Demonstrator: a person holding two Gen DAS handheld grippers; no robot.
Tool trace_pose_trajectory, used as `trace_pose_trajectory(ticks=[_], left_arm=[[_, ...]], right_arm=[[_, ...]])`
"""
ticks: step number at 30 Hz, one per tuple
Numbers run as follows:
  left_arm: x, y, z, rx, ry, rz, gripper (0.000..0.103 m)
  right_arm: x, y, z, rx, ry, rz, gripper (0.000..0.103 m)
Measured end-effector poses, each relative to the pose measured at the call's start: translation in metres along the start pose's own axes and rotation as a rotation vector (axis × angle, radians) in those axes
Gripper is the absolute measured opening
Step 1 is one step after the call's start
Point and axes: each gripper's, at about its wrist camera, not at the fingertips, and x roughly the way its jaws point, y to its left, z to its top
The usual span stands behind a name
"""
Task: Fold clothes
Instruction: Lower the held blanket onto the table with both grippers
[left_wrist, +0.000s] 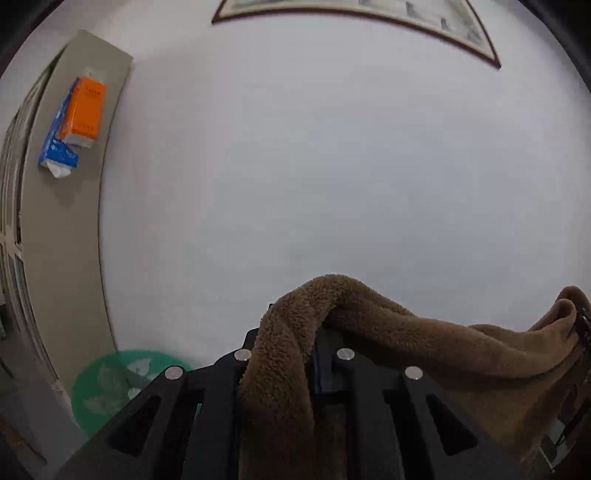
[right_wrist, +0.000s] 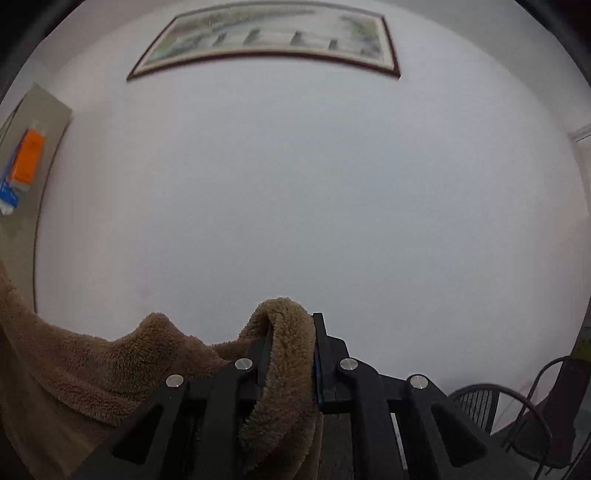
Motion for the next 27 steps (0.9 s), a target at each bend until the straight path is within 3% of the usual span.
trace_pose_trajectory(ticks=[1, 3, 5, 7, 9, 11, 15, 17, 20, 24, 27], left_arm=[[0.026, -0.001, -0.009, 0.016, 0.073, 0.014, 0.017], [0.086, -0.001, -0.035, 0.046, 0.285, 0.026, 0.033], [0.124, 0.010, -0.072, 0.059, 0.421, 0.062, 0.037], [0.159, 0.021, -0.109, 0.069, 0.548, 0.100, 0.037], [0.194, 0.032, -0.146, 0.079, 0.675, 0.138, 0.037], [0.204, 0.045, -0.162, 0.039, 0.712, 0.127, 0.039], [0.212, 0.056, -0.161, 0.003, 0.709, 0.097, 0.050], [0.218, 0.057, -0.157, 0.012, 0.705, 0.091, 0.055], [0.223, 0.064, -0.147, 0.032, 0.698, 0.093, 0.059], [0.240, 0.068, -0.147, 0.060, 0.714, 0.053, 0.062], [0.257, 0.064, -0.151, 0.083, 0.748, -0.033, 0.064]], right_arm=[[0.026, 0.008, -0.013, -0.028, 0.099, 0.045, 0.018], [0.080, 0.025, -0.042, -0.076, 0.311, 0.156, 0.021], [0.126, 0.033, -0.077, -0.073, 0.499, 0.227, 0.042], [0.153, 0.031, -0.109, -0.064, 0.585, 0.218, 0.063], [0.167, 0.023, -0.128, -0.066, 0.615, 0.183, 0.064], [0.171, 0.012, -0.142, -0.058, 0.623, 0.180, 0.064], [0.181, 0.005, -0.142, -0.118, 0.601, 0.194, 0.065], [0.187, 0.008, -0.142, -0.163, 0.585, 0.203, 0.076], [0.198, 0.014, -0.146, -0.203, 0.586, 0.226, 0.078], [0.228, 0.019, -0.163, -0.174, 0.651, 0.285, 0.079], [0.252, 0.023, -0.177, -0.097, 0.698, 0.344, 0.079]])
